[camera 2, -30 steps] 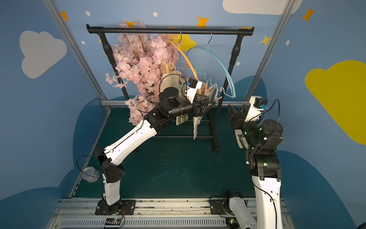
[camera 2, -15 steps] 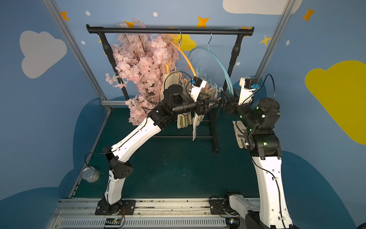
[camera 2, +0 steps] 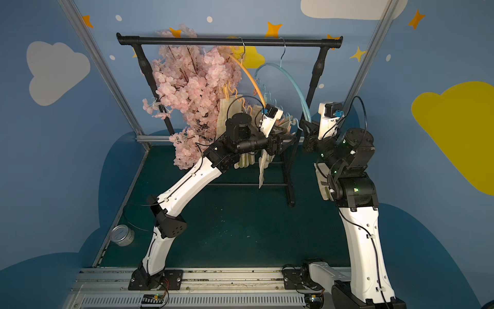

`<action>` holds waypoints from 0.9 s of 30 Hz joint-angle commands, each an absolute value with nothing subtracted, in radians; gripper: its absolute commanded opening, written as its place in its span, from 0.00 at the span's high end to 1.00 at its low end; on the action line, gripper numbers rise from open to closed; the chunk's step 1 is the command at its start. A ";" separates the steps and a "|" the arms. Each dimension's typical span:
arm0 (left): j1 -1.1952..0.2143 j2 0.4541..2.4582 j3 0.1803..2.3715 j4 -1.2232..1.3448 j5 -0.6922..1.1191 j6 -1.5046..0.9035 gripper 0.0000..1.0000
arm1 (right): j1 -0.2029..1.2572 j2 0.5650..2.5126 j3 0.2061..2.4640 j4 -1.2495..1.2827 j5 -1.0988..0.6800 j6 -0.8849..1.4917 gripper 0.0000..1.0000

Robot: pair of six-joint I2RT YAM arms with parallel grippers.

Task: Clip the gloves onto a hanger to dry
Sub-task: Open the clamp at the hanger.

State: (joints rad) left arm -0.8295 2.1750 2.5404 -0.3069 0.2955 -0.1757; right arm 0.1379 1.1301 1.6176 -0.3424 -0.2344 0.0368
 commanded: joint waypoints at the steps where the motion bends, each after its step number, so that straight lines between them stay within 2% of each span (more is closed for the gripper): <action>1: -0.824 2.203 2.590 -0.333 0.293 -0.143 0.39 | 0.144 1.125 1.644 -0.326 -0.232 0.032 0.97; 16: -0.821 2.238 2.636 -0.358 0.198 -0.030 0.35 | 0.156 1.130 1.647 -0.323 -0.237 0.035 0.98; 27: -0.812 2.263 2.666 -0.315 0.247 0.006 0.37 | 0.160 1.131 1.650 -0.326 -0.259 0.038 0.99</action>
